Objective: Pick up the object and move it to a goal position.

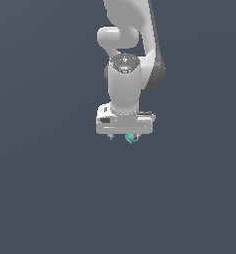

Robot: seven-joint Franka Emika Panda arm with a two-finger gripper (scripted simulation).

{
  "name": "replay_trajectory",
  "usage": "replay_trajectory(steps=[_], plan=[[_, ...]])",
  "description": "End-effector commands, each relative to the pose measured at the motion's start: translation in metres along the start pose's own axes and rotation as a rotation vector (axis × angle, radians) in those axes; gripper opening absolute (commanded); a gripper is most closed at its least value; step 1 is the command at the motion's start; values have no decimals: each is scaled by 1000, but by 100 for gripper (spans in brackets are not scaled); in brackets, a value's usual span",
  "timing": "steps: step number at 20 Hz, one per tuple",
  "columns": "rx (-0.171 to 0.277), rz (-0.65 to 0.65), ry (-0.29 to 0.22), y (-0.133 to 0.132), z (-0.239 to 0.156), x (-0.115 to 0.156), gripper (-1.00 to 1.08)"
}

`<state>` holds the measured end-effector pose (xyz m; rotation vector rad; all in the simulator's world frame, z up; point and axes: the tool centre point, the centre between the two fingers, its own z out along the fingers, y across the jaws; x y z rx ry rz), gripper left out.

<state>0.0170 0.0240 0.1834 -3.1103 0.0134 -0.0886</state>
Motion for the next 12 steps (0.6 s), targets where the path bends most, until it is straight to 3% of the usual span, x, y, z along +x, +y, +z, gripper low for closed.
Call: replay_trajectory(steps=[1, 12], plan=[[0, 0, 0, 0, 0, 0, 100], [13, 55, -11, 19, -1, 2, 100]])
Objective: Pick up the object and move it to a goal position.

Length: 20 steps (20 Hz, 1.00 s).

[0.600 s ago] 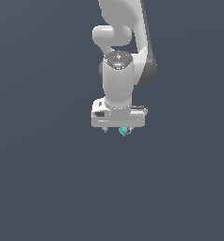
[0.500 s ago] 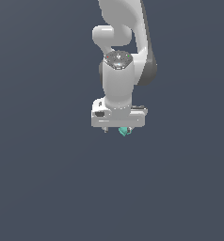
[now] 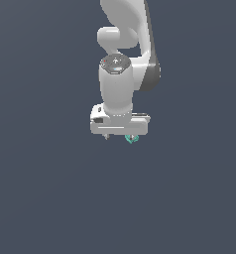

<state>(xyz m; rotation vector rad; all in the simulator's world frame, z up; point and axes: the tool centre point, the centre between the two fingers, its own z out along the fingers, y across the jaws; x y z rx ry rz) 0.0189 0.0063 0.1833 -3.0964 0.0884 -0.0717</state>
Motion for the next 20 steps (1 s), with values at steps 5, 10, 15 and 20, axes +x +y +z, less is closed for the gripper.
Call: replay_trajectory(steps=[5, 10, 15, 20], plan=[[-1, -14, -2, -1, 3, -2, 100], [-8, -82, -8, -8, 15, -14, 100], [-18, -202, -19, -21, 36, -36, 100], [-27, -370, -35, -37, 62, -69, 100]])
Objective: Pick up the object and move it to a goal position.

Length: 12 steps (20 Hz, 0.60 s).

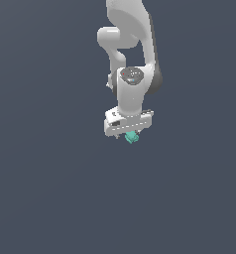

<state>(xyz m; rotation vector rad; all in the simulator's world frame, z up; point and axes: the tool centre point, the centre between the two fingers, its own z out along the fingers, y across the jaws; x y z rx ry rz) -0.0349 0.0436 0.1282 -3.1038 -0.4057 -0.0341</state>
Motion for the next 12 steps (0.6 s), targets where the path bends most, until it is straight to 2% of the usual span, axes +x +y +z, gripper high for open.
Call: replay_trajectory(steps=[1, 7, 12], plan=[[-3, -84, -7, -13, 13, -13, 100], [-5, -229, -19, -35, 33, -37, 100], [-5, -290, -23, -44, 40, -48, 100]])
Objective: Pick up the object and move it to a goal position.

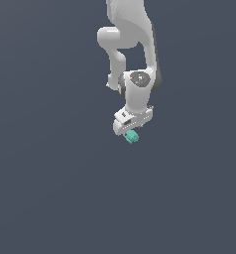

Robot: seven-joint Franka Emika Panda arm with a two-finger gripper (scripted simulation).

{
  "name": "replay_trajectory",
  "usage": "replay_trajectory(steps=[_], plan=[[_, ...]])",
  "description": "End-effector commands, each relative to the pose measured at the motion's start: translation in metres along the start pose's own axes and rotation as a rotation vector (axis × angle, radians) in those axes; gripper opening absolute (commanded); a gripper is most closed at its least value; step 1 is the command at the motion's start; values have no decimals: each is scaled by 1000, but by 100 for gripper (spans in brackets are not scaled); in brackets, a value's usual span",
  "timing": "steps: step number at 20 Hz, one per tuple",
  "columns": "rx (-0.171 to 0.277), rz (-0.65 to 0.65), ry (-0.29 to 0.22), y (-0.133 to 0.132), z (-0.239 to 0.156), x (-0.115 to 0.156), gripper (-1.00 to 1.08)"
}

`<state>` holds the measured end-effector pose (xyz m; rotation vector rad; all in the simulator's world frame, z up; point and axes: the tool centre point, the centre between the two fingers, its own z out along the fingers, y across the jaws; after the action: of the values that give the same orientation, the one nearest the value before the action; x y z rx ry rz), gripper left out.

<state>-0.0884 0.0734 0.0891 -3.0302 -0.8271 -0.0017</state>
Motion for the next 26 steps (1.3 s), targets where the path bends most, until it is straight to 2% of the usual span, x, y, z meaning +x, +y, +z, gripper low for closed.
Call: replay_trajectory(steps=[1, 8, 17, 23, 24, 26], plan=[[0, -23, -1, -4, 3, -3, 100], [0, -21, -1, -4, 7, -3, 100], [0, -26, -1, -5, 44, -4, 100], [0, -27, -1, -5, 53, -4, 100], [0, -27, -1, -5, 53, -4, -100], [0, -27, -1, -5, 53, -4, -100]])
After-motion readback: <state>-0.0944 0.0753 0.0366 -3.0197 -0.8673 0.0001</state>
